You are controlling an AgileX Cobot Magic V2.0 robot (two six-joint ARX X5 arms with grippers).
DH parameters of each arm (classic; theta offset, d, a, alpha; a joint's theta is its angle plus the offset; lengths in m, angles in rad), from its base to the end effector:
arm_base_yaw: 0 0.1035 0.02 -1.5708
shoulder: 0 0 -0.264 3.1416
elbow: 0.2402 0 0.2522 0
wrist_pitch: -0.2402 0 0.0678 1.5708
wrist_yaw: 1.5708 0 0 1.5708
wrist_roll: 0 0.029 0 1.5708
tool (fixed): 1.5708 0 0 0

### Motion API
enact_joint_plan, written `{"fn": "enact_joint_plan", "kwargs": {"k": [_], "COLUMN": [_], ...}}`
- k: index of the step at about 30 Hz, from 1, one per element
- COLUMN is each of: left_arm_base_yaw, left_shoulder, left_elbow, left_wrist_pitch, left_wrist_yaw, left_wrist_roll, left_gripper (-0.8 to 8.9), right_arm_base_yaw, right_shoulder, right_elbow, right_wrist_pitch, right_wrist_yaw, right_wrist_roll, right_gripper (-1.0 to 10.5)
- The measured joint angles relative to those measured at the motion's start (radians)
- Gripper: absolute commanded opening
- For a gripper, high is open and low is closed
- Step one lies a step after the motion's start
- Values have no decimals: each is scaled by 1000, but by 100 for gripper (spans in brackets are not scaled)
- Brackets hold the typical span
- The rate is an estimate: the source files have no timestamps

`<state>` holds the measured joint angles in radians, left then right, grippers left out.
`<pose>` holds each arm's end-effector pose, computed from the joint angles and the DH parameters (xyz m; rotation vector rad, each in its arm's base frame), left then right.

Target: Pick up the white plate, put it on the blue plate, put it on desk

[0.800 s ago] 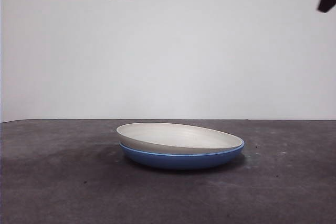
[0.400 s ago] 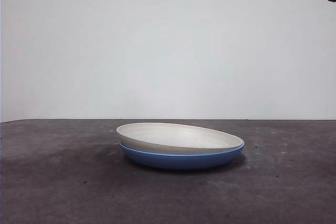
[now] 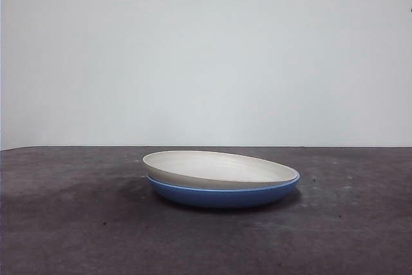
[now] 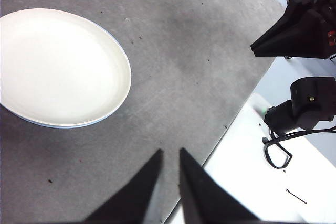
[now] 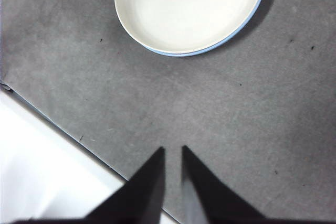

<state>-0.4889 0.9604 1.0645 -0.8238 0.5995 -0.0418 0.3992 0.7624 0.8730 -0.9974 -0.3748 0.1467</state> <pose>0.1469 -0.0967 0.3445 -0.0776 0.7757 -1.0234 0.1118 0.0587 0.2990 0.1188 0.9591 0.6536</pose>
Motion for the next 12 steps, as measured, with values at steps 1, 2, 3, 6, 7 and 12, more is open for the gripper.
{"fn": "enact_joint_plan", "kwargs": {"k": [1, 2, 3, 6, 7, 12], "left_arm_base_yaw": [0, 0, 0, 0, 0, 0], "left_shoulder": [0, 0, 0, 0, 0, 0], "left_elbow": [0, 0, 0, 0, 0, 0], "left_wrist_pitch": [0, 0, 0, 0, 0, 0], "left_wrist_yaw": [0, 0, 0, 0, 0, 0], "left_wrist_roll": [0, 0, 0, 0, 0, 0], "left_gripper": [15, 15, 15, 15, 15, 15], "right_arm_base_yaw": [0, 0, 0, 0, 0, 0], "right_shoulder": [0, 0, 0, 0, 0, 0], "right_elbow": [0, 0, 0, 0, 0, 0], "right_wrist_pitch": [0, 3, 11, 21, 21, 21], "right_wrist_yaw": [0, 0, 0, 0, 0, 0], "right_wrist_roll": [-2, -5, -6, -9, -10, -10], "right_gripper": [10, 10, 10, 10, 10, 10]}}
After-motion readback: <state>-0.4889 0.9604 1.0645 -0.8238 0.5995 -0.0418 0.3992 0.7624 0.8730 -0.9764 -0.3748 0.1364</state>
